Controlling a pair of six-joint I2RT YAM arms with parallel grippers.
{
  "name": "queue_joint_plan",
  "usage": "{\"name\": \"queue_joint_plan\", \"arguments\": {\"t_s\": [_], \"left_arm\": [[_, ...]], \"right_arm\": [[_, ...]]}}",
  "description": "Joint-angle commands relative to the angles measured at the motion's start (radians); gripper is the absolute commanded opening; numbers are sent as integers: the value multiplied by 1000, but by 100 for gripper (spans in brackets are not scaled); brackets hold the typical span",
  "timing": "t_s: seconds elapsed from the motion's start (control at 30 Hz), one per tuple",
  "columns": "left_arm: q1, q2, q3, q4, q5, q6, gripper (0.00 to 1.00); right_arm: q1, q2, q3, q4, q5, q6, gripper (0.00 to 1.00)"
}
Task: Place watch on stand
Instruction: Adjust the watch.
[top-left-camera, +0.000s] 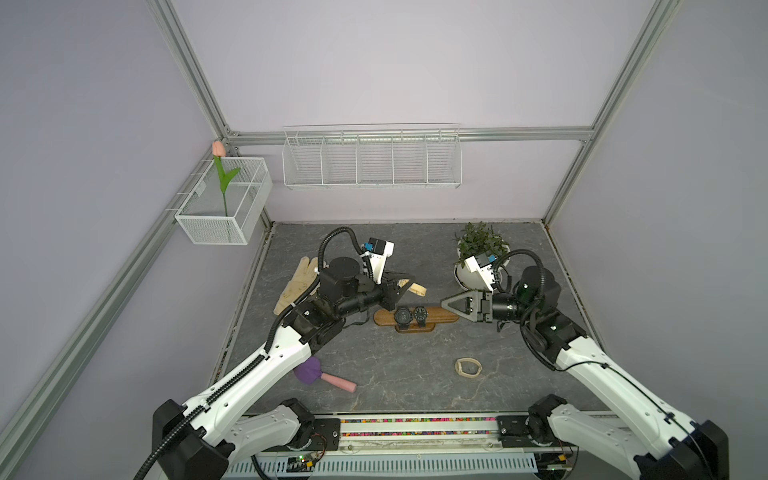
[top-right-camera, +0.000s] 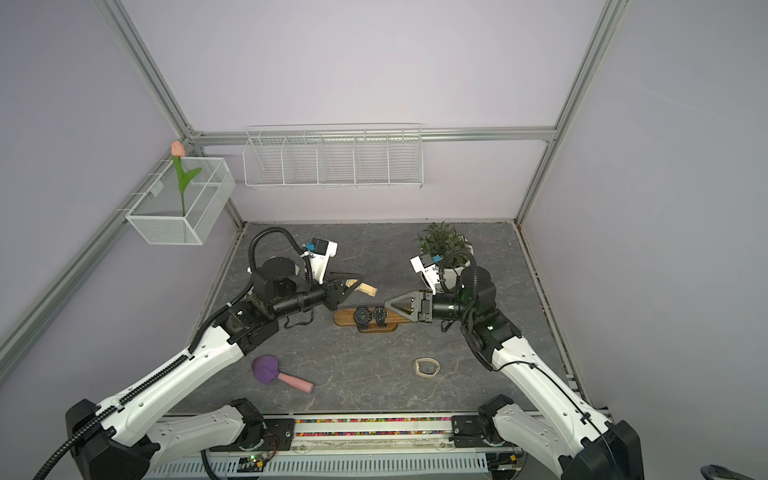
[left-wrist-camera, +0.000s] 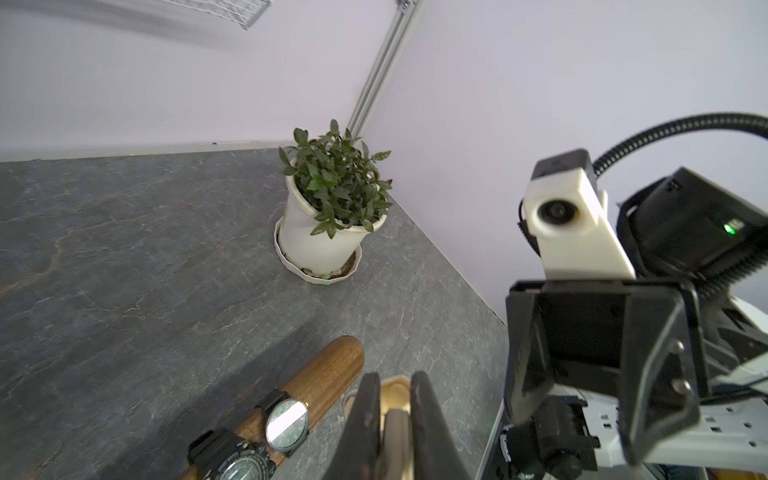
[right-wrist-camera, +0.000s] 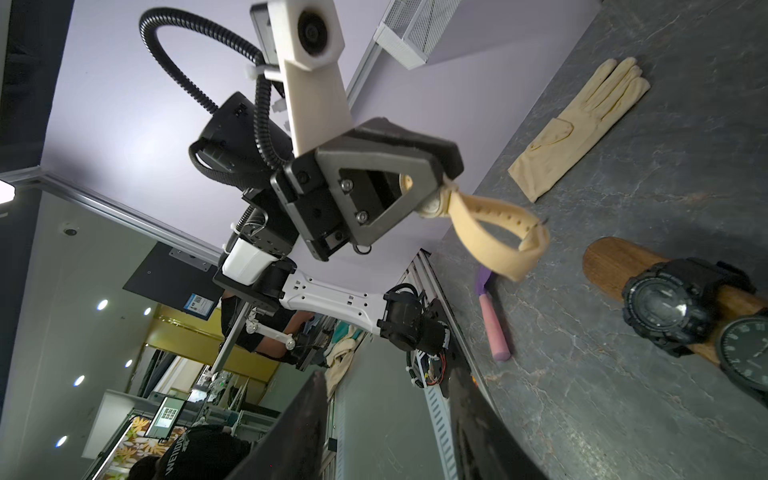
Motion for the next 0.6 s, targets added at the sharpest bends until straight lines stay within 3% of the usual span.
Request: {"name": "queue_joint_plan", "arguments": {"t_s": [0.0,0.23,0.4,0.57], "left_arm": [[2,-25,-30,86,-97,-63,0],[3,-44,-60,106,-108,-88,0],[2,-41,-63,113,-98,-89,0],[2,-41,-62,112,-91,-89,0]], "right_arm": [[72,31,-63,130,147,84,52],[103,156,-164,490,326,264,52],[107,254,-132,684,368,339,48],[126,317,-74,737,378,353,40]]}}
